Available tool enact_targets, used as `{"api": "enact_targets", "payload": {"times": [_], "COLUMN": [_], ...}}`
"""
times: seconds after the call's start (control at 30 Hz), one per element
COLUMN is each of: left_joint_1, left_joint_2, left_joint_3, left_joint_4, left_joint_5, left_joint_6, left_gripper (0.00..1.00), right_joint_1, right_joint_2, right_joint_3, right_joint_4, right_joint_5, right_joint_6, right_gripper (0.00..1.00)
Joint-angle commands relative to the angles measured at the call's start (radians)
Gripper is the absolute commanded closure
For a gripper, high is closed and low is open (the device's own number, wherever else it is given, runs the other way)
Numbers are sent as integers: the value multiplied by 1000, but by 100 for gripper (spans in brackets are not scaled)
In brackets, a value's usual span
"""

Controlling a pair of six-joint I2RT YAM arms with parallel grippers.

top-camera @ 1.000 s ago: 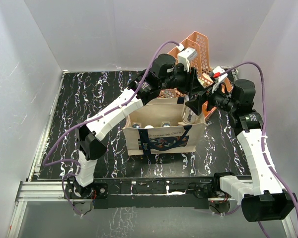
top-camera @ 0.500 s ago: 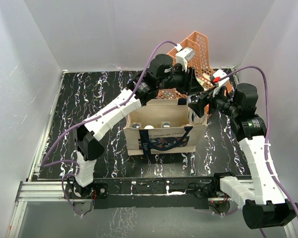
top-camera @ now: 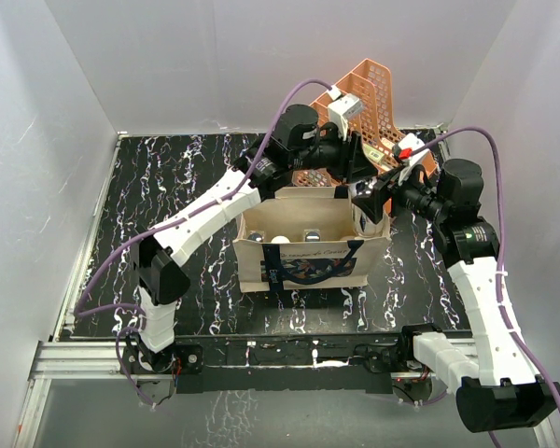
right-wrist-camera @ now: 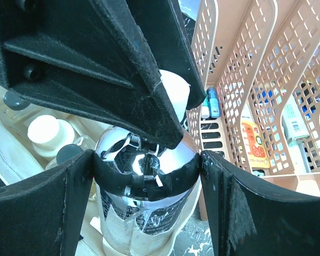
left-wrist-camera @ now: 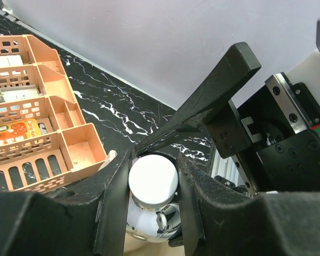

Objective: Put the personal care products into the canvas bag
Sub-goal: Adjust the object.

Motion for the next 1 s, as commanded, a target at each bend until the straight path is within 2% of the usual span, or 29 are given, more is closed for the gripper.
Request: {"api": "enact_targets", "payload": {"times": [0.0,0.13,0.5,0.8,0.97], "left_joint_1": [-10,-9,-10,-10,-10], "left_joint_2": [-105,-106,-117,-113,-114], "left_joint_3": [-28,-33,-105,-105,-109], "left_joint_4": [-44,-52,-55,-64,-77], "left_joint_5": [113,141,239,263,269], "left_joint_6": [120,214,326,343,358], "left_gripper": [100,100,100,100,100], "right_joint_1": [-28,-28,-29,-28,-28], "right_joint_2": [-4,1,9,15,15], "right_joint_3": [-28,-44,-46,1,3], "right_joint_4": [19,19,21,29,30], "right_joint_5": [53,23,116,249,272], "right_joint_6": [-51,-53,-85,-112,-122], "right_gripper": [28,29,39,48,49]}}
